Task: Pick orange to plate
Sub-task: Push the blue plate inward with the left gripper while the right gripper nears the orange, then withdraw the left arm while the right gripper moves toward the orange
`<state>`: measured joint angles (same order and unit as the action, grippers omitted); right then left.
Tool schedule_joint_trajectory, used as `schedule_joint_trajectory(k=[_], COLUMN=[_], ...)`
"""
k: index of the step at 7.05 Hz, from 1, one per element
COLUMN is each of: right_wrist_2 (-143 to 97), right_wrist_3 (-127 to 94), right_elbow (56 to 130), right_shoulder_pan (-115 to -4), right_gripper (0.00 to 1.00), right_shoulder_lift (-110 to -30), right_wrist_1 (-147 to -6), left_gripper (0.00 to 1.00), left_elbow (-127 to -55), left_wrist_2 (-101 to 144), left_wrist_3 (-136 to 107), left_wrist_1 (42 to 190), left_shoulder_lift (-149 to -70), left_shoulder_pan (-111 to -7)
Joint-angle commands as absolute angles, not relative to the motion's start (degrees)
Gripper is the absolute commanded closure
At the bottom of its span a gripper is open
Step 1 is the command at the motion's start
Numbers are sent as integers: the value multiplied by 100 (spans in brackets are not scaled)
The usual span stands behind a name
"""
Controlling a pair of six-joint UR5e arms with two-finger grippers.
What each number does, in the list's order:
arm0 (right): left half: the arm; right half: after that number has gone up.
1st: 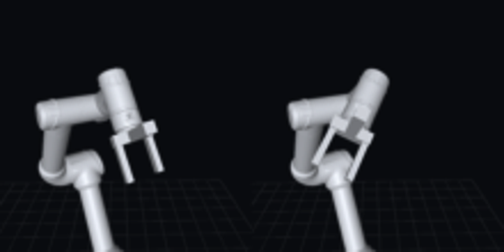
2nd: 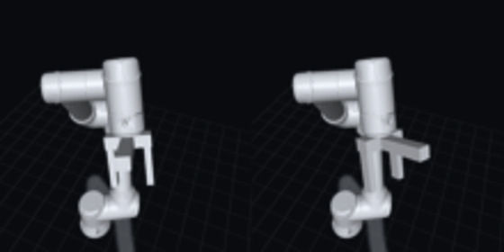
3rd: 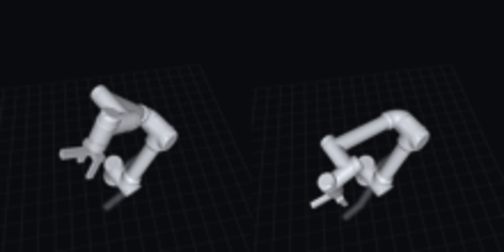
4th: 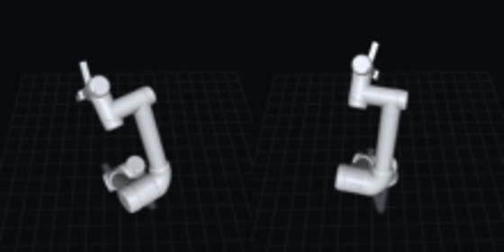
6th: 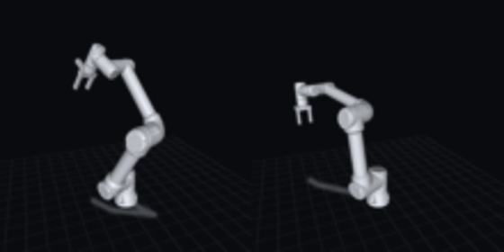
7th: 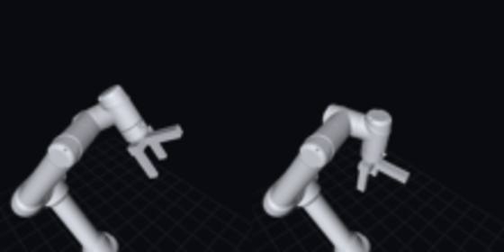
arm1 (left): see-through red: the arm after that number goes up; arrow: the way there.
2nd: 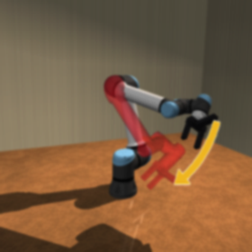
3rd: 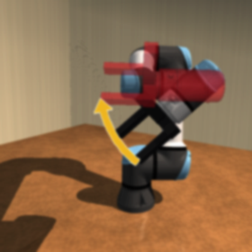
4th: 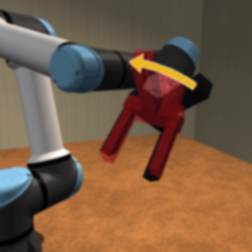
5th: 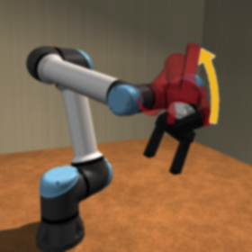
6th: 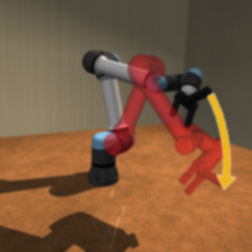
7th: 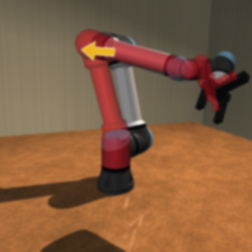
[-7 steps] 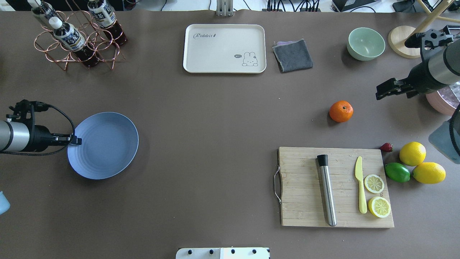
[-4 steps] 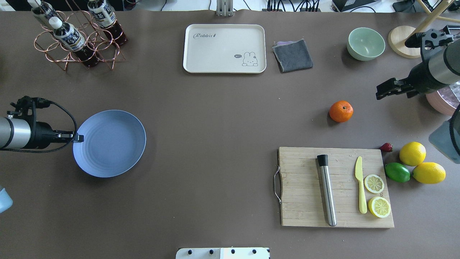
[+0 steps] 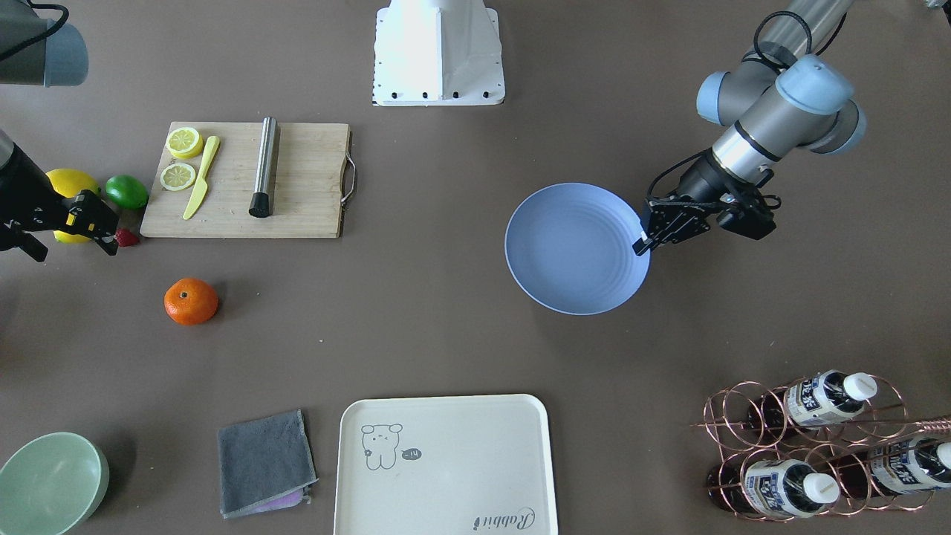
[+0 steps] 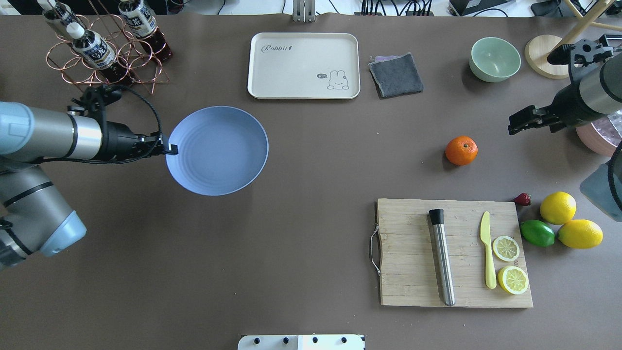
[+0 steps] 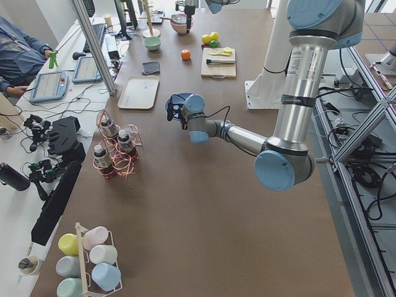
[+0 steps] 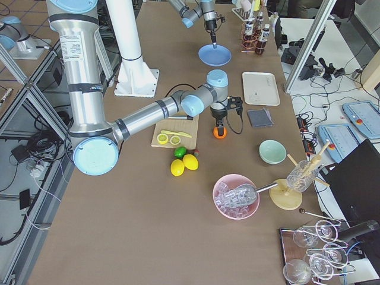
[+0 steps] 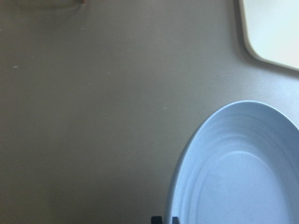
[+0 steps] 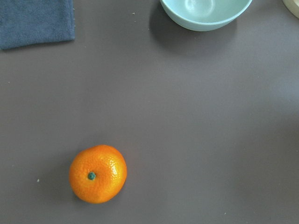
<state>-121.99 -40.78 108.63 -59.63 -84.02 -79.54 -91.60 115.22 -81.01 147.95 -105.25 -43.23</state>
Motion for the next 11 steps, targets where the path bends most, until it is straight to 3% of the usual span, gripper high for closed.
schedule_joint_trajectory(k=[1,4,5,6,9,11], right_wrist_2=[-12199,-12199,-12199,-12208,-12199,-12121], right_wrist_3=[-4078,-4096,-4096,-4104,-4131,-4131], right_elbow=[10855,10820,10811,10811,10426,10152], right_shoulder_pan=[-5959,-5942,-5941,-5933,-5871,-5766], right_gripper=[1,1,1,1,1,1], right_shoulder_lift=[-8394,-8394,-8385,-8376,-7921,-7665], right_wrist_1=[-7954,-7954,-7954,-7954,-7963,-7963], left_gripper=[100,100,47,2,1,1], left_elbow=[-8494,-8069,-8086,-8129,-8969,-9544], left_wrist_2=[10780,10223,10100,10081,11779,13001], left_wrist_3=[-8508,-8481,-8473,-8447,-7414,-5531], left_wrist_1=[14494,14353,14361,14370,13723,13553], left_shoulder_lift=[-11606,-11892,-11900,-11857,-11122,-9745], left_shoulder_pan=[-3695,-3271,-3165,-3181,-4713,-6109])
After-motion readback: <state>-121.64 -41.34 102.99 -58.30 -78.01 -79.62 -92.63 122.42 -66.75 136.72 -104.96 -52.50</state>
